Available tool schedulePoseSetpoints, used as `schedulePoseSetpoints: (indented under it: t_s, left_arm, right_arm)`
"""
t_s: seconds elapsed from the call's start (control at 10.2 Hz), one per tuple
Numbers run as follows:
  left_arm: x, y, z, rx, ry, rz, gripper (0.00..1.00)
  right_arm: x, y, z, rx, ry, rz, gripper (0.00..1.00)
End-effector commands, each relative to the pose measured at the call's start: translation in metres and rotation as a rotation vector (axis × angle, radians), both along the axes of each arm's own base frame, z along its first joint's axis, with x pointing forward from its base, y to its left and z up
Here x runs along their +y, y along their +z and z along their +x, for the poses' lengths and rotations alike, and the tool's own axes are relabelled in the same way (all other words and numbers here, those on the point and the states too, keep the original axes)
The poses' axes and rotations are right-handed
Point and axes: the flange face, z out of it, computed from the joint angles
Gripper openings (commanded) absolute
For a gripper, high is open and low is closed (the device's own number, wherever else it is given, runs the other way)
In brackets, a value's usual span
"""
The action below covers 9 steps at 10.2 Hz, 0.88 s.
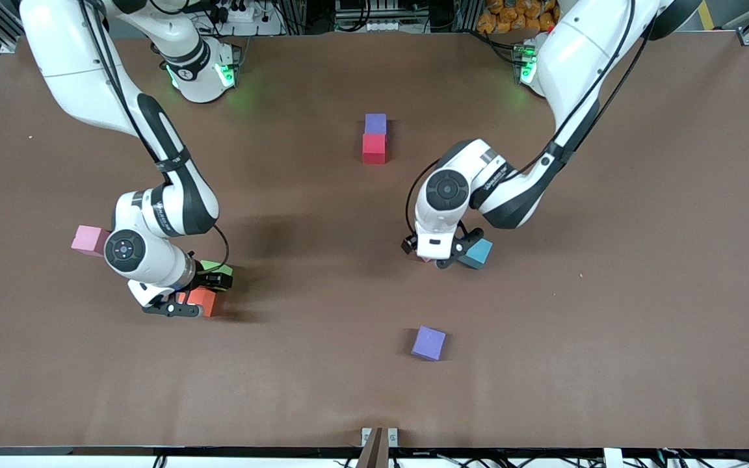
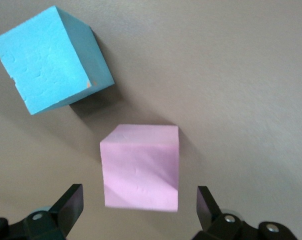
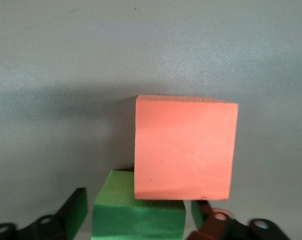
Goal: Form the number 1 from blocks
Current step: 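Grasp the green cube with the right gripper while the left gripper grasps pink, then place the green cube after red while the left gripper places pink after green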
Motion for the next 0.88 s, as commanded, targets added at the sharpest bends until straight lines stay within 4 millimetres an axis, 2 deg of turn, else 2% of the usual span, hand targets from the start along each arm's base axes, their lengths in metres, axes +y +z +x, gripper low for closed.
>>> schedulePoseSetpoints:
  t_s: [0.0, 0.1, 0.29, 0.39, 0.49, 0.78]
  left_arm:
    - [-0.005, -0.017, 0.001, -0.004, 0.052, 0.046, 1.0]
    - [-0.005, -0.027, -0.001, 0.009, 0.053, 0.053, 1.0]
    - [-0.009, -0.036, -0.006, 0.02, 0.038, 0.06, 1.0]
    - [-0.01, -0.036, -0.007, 0.02, 0.025, 0.059, 0.87]
    - [-0.009, -0.035, -0.006, 0.017, 0.018, 0.059, 0.01]
    - [-0.01, -0.026, -0.004, -0.009, -0.04, 0.064, 0.0]
  right_arm:
    - [0.01, 0.001, 0.003, 0.007, 0.015, 0.013, 0.12]
    - [0.025, 0.008, 0.0, 0.024, 0.027, 0.017, 0.0]
    - [0.056, 0.033, -0.011, 0.063, 0.028, 0.024, 0.0]
    - [0.088, 0.04, -0.021, 0.076, 0.012, 0.027, 0.0]
    - [0.118, 0.043, -0.032, 0.079, -0.013, 0.027, 0.0]
    - [0.234, 0.05, -0.085, 0.085, -0.06, 0.048, 0.0]
